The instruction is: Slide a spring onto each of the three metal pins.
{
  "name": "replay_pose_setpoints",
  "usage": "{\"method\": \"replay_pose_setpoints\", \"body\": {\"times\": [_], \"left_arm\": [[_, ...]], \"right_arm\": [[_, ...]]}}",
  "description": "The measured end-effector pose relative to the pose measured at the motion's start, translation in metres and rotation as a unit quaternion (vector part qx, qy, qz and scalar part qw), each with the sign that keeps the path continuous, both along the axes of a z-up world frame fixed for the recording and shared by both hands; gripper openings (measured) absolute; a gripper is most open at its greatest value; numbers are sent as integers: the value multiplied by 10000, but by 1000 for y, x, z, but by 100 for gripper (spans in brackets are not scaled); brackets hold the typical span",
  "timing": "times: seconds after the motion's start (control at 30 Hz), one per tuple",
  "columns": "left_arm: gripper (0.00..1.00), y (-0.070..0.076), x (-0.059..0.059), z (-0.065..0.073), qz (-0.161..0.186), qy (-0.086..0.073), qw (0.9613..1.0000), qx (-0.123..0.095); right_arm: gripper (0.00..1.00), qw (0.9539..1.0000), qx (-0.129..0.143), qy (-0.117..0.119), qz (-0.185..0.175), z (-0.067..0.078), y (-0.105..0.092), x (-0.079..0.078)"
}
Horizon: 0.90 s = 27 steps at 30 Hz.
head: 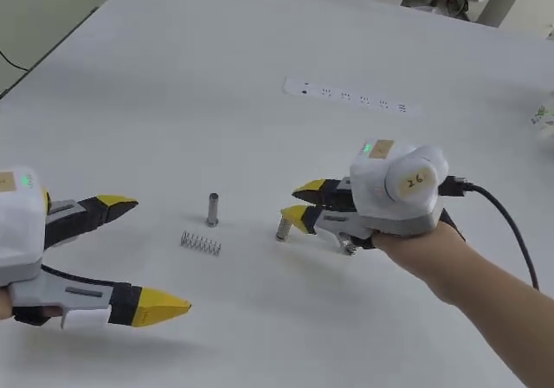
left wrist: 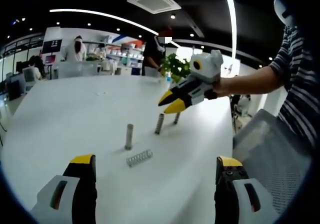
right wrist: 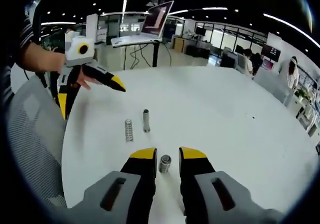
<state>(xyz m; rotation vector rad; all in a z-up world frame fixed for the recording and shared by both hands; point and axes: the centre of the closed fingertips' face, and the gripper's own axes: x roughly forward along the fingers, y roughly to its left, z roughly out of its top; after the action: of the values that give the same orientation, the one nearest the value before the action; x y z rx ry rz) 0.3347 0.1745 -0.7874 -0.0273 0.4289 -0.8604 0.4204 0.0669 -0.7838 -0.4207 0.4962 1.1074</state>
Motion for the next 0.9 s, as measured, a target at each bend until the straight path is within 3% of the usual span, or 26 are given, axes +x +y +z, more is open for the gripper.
{"method": "replay_pose_setpoints", "body": {"times": [0.03,0.13,0.4,0.67,0.9], "left_arm": [[97,0,0,0,-4,-3,10000,5],[97,-1,0,1,-20,-3,10000,18],[96,-2,2,3,-44,-23,10000,24],[97,0,1,3,-39,-21,10000,22],[97,0,3,4,-37,-63,10000,13]], "right_arm": [[16,9999,133,4,-36,5,0,0],[16,9998,164,15,-64,8,-5,-3],[16,9980,478,343,-224,10,-11,-12],[15,9968,606,462,-254,11,-14,-26],[15,9962,571,585,-305,2,-20,-35]]}}
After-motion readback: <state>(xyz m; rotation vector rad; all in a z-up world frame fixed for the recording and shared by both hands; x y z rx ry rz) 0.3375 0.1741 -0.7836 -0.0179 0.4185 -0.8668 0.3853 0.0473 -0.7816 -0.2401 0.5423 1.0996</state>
